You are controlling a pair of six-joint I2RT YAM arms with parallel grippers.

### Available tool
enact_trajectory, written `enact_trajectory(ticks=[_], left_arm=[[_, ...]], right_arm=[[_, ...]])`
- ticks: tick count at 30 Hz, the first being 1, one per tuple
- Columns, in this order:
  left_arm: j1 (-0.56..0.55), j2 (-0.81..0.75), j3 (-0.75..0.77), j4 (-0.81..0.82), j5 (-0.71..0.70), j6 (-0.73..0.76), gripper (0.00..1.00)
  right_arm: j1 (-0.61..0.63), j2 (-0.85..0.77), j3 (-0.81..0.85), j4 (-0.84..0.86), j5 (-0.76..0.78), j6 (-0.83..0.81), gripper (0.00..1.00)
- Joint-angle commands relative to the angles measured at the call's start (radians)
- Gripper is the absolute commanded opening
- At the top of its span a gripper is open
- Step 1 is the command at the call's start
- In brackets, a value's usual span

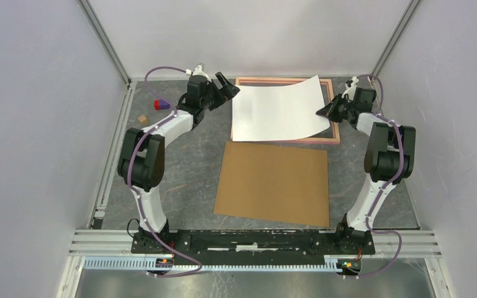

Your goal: Put the photo into the frame

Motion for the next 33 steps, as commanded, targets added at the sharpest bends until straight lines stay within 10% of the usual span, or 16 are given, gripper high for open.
enact_trajectory(ticks=[1, 33], left_arm=[[0.050, 0.092, -0.005, 0.070, 0.102, -0.052, 1.00], [0.060, 0.227, 0.006, 0.140, 0.182, -0.186, 1.00]], right_arm=[[-0.008, -0.068, -0.029, 0.077, 0.048, 0.017, 0.00], [0.011, -0.017, -0.025, 0.173, 0.027, 0.041, 0.00]])
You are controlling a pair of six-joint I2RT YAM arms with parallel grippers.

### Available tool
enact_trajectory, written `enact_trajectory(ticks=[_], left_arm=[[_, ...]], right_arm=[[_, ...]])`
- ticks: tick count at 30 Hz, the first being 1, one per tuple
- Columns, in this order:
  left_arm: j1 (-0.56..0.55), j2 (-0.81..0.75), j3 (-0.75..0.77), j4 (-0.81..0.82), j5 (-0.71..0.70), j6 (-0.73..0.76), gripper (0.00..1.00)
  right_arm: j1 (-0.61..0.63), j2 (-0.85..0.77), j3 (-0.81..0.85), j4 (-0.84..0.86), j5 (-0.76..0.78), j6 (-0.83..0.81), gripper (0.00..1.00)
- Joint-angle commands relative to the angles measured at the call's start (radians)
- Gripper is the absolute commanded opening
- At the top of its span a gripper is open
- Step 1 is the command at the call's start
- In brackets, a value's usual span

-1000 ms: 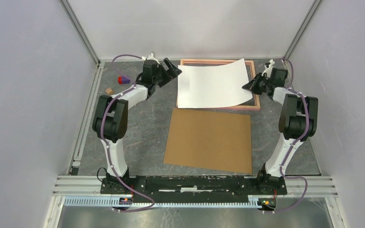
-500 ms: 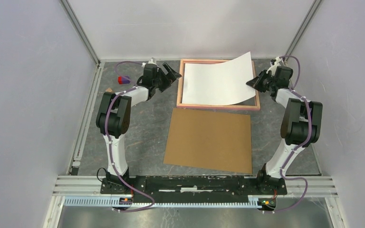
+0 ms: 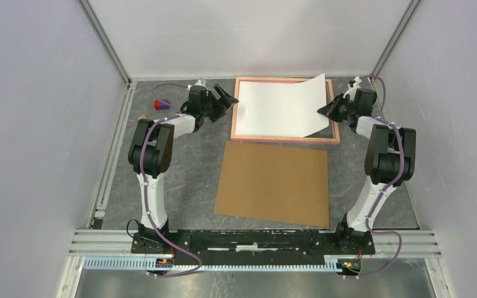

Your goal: Put the photo into the frame

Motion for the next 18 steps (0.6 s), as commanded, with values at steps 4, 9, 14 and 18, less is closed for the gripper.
enact_trajectory(ticks=[4, 9, 14, 18], left_arm=[[-0.003, 0.005, 0.012, 0.047, 0.020, -0.039, 1.00], [-0.002, 0.002, 0.010, 0.046, 0.018, -0.037, 1.00], [-0.002, -0.003, 0.007, 0.047, 0.014, -0.030, 1.00], [-0.002, -0.018, 0.002, 0.036, 0.004, -0.015, 1.00]], right_arm=[[0.013, 0.031, 0.075, 0.022, -0.028, -0.034, 0.00], [0.025, 0.051, 0.115, -0.032, -0.026, -0.070, 0.03], [0.028, 0.034, 0.143, -0.109, 0.029, -0.123, 0.15], [0.030, -0.009, 0.195, -0.261, 0.170, -0.196, 0.33]])
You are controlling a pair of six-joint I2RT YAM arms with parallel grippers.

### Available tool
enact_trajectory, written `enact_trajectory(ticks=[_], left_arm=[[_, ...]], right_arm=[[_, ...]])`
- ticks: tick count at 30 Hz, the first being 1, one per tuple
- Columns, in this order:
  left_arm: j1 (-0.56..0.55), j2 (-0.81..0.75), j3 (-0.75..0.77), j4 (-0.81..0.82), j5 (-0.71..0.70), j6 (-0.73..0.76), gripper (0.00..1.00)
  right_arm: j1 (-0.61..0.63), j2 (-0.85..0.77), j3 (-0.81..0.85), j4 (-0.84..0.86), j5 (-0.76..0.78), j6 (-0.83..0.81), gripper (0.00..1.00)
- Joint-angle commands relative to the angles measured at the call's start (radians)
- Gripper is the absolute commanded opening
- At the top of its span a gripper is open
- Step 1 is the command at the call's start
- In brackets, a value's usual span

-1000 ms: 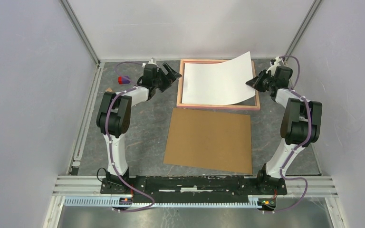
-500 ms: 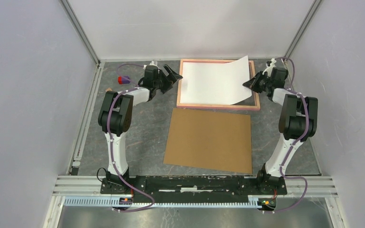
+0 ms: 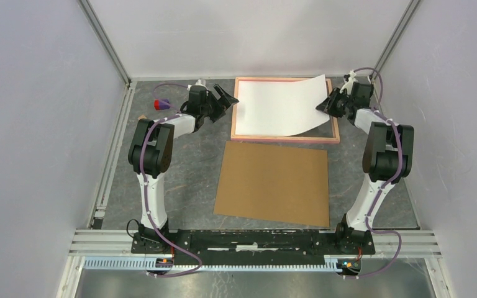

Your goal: Put the photo into the frame

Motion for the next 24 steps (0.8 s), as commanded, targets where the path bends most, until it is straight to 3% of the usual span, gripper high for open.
enact_trajectory(ticks=[1, 6, 9, 18, 24], left_arm=[[-0.002, -0.025, -0.002, 0.030, -0.004, -0.012, 1.00], [-0.002, -0.043, -0.010, 0.021, -0.023, 0.007, 1.00], [-0.002, -0.040, -0.010, 0.024, -0.019, 0.001, 1.00], [-0.004, -0.058, -0.018, 0.020, -0.034, 0.017, 1.00], [0.006, -0.147, -0.112, 0.005, -0.074, -0.006, 1.00]], right_arm=[[0.005, -0.065, 0.083, -0.163, 0.179, -0.112, 0.38], [0.005, -0.129, 0.113, -0.305, 0.455, -0.185, 0.64], [0.006, -0.173, 0.065, -0.305, 0.595, -0.181, 0.67], [0.057, -0.182, 0.043, -0.248, 0.455, -0.166, 0.69], [0.235, -0.197, 0.089, -0.232, 0.399, -0.148, 0.71]])
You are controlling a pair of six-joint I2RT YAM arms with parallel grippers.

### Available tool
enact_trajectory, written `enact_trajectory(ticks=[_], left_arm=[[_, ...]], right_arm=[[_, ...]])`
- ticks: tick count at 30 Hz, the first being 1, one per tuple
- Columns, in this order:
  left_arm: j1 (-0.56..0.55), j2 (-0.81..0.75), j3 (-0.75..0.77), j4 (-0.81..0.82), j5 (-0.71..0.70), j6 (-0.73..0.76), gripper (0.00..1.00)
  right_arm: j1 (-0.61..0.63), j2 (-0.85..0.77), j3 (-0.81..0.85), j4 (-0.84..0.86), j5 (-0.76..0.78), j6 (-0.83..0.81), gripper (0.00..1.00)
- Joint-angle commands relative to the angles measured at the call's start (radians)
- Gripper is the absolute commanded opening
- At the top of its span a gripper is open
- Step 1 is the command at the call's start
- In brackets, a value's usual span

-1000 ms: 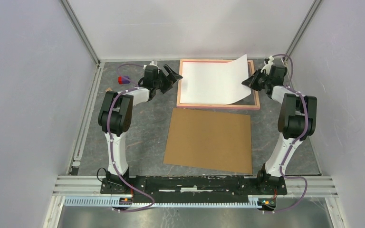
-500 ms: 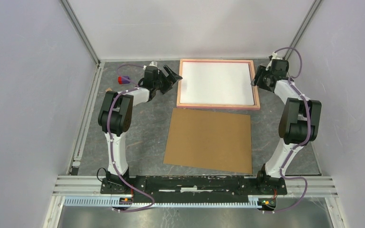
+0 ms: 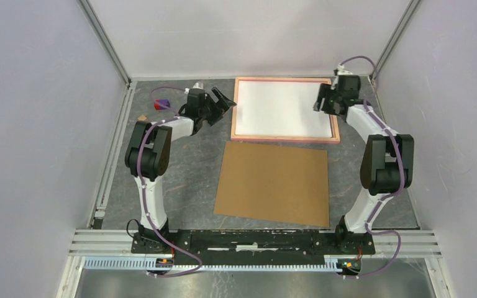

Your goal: Put the photo into the frame

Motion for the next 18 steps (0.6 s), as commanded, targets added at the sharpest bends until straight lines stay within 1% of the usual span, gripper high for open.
enact_trajectory(ticks=[1, 3, 5, 7, 9, 11, 12, 14, 18], left_arm=[[0.009, -0.143, -0.116, 0.040, -0.042, -0.023, 1.00], [0.016, -0.208, -0.228, 0.105, -0.026, -0.053, 1.00], [0.013, -0.283, -0.329, 0.115, -0.009, -0.045, 0.99], [0.008, -0.368, -0.438, 0.113, 0.015, -0.035, 0.99], [0.000, -0.464, -0.544, 0.105, 0.030, -0.024, 0.99], [-0.001, -0.559, -0.620, 0.038, 0.027, -0.021, 0.98], [-0.003, -0.608, -0.650, -0.012, 0.003, -0.036, 0.97], [-0.014, -0.695, -0.696, -0.152, -0.060, -0.079, 0.98], [-0.026, -0.846, -0.804, -0.201, -0.081, -0.103, 0.99]], right_arm=[[0.161, -0.028, 0.056, 0.053, -0.088, 0.010, 0.71], [0.240, -0.027, 0.067, 0.060, -0.128, 0.028, 0.71], [0.305, -0.046, 0.051, 0.074, -0.167, 0.055, 0.72], [0.353, -0.091, -0.012, 0.111, -0.196, 0.080, 0.73], [0.385, -0.155, -0.083, 0.121, -0.188, 0.086, 0.74], [0.400, -0.219, -0.180, 0.122, -0.199, 0.088, 0.74], [0.402, -0.254, -0.250, 0.131, -0.210, 0.088, 0.74], [0.402, -0.333, -0.392, 0.134, -0.214, 0.075, 0.74], [0.401, -0.523, -0.628, 0.079, -0.098, 0.027, 0.75]])
